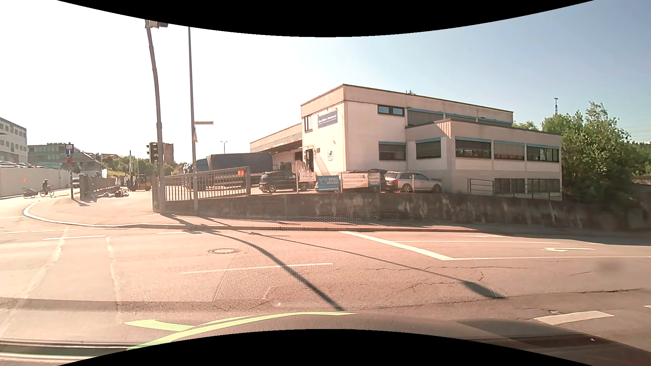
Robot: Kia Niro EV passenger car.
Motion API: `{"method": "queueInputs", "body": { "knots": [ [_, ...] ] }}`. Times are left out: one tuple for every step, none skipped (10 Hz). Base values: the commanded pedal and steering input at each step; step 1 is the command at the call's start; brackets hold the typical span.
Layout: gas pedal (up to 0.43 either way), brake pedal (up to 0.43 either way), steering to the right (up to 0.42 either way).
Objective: Follow the waypoints while adhering to traffic rules and regulations
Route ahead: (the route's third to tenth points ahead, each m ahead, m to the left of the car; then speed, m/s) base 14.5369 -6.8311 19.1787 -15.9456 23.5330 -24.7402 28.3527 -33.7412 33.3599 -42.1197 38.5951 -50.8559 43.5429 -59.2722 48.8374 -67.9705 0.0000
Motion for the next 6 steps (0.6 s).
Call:
{"method": "queueInputs", "body": {
  "knots": [
    [0.000, 0.311, 0.281],
    [0.000, 0.311, 0.281],
    [0.000, 0.311, 0.281],
    [0.000, 0.305, 0.281],
    [0.000, 0.305, 0.281],
    [0.000, 0.311, 0.281]
  ]
}}
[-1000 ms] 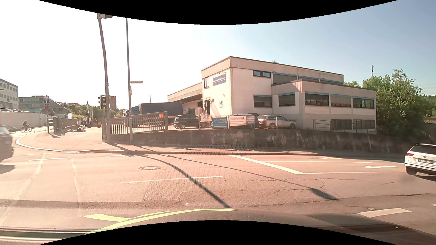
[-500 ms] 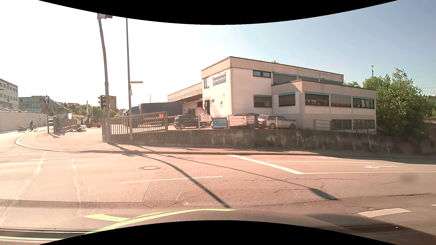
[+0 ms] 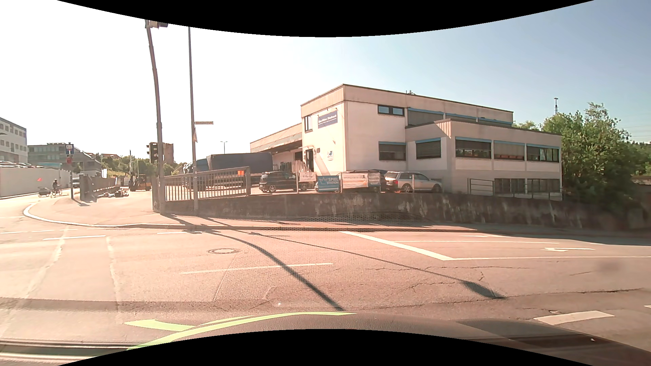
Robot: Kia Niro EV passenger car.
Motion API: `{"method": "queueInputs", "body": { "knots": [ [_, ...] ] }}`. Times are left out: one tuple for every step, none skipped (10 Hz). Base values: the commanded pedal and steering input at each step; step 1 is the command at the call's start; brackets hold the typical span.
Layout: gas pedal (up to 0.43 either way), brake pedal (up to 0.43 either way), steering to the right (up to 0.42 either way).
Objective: Follow the waypoints while adhering to traffic rules and regulations
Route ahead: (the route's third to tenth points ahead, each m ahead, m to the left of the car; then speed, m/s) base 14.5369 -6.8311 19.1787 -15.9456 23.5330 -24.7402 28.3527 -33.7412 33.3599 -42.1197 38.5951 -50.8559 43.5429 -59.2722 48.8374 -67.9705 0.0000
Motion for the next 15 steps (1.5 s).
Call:
{"method": "queueInputs", "body": {
  "knots": [
    [0.000, 0.311, 0.281],
    [0.000, 0.311, 0.281],
    [0.000, 0.311, 0.281],
    [0.000, 0.305, 0.281],
    [0.000, 0.311, 0.281],
    [0.000, 0.299, 0.281],
    [0.000, 0.280, 0.281],
    [0.000, 0.189, 0.281],
    [0.000, 0.000, 0.281],
    [0.000, 0.000, 0.281],
    [0.000, 0.000, 0.281],
    [0.000, 0.000, 0.281],
    [0.000, 0.000, 0.282],
    [0.000, 0.000, 0.288],
    [0.000, 0.000, 0.295]
  ]
}}
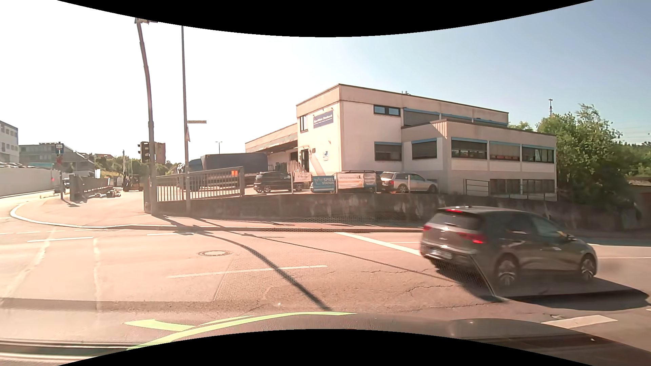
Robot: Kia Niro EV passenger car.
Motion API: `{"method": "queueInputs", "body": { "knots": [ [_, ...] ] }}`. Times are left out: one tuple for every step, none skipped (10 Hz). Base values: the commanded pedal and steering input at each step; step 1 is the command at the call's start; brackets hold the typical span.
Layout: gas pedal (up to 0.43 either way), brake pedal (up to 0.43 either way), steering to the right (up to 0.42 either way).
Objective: Follow the waypoints while adhering to traffic rules and regulations
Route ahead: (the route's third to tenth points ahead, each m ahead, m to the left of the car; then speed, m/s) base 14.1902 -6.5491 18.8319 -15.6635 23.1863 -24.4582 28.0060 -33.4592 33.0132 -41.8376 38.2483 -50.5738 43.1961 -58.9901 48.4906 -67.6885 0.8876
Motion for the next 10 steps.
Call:
{"method": "queueInputs", "body": {
  "knots": [
    [0.020, 0.000, 0.308],
    [0.020, 0.000, 0.326],
    [0.039, 0.000, 0.350],
    [0.059, 0.000, 0.372],
    [0.067, 0.000, 0.389],
    [0.067, 0.000, 0.402],
    [0.067, 0.000, 0.410],
    [0.067, 0.000, 0.426],
    [0.067, 0.000, 0.447],
    [0.067, 0.000, 0.470]
  ]
}}
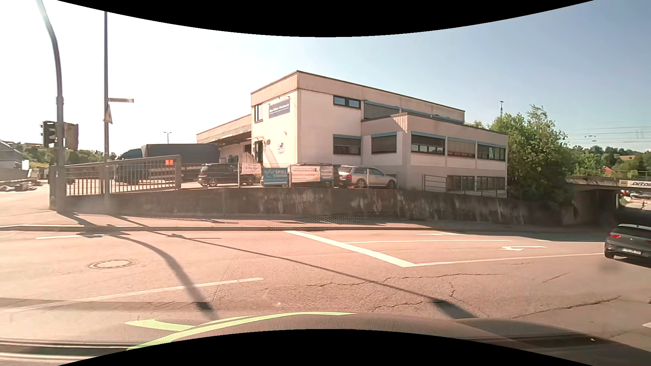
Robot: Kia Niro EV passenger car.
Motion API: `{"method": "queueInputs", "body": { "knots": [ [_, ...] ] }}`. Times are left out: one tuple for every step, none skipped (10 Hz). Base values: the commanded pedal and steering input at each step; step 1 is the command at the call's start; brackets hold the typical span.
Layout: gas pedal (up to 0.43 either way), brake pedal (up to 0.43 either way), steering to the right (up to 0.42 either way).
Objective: Follow the waypoints while adhering to traffic rules and regulations
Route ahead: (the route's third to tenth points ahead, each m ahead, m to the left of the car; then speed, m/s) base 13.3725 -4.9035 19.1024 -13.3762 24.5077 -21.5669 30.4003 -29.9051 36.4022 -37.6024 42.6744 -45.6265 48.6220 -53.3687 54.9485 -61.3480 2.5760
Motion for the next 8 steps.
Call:
{"method": "queueInputs", "body": {
  "knots": [
    [0.067, 0.000, 0.482],
    [0.067, 0.000, 0.490],
    [0.067, 0.000, 0.502],
    [0.067, 0.000, 0.512],
    [0.067, 0.000, 0.516],
    [0.067, 0.000, 0.516],
    [0.067, 0.000, 0.514],
    [0.067, 0.000, 0.508]
  ]
}}
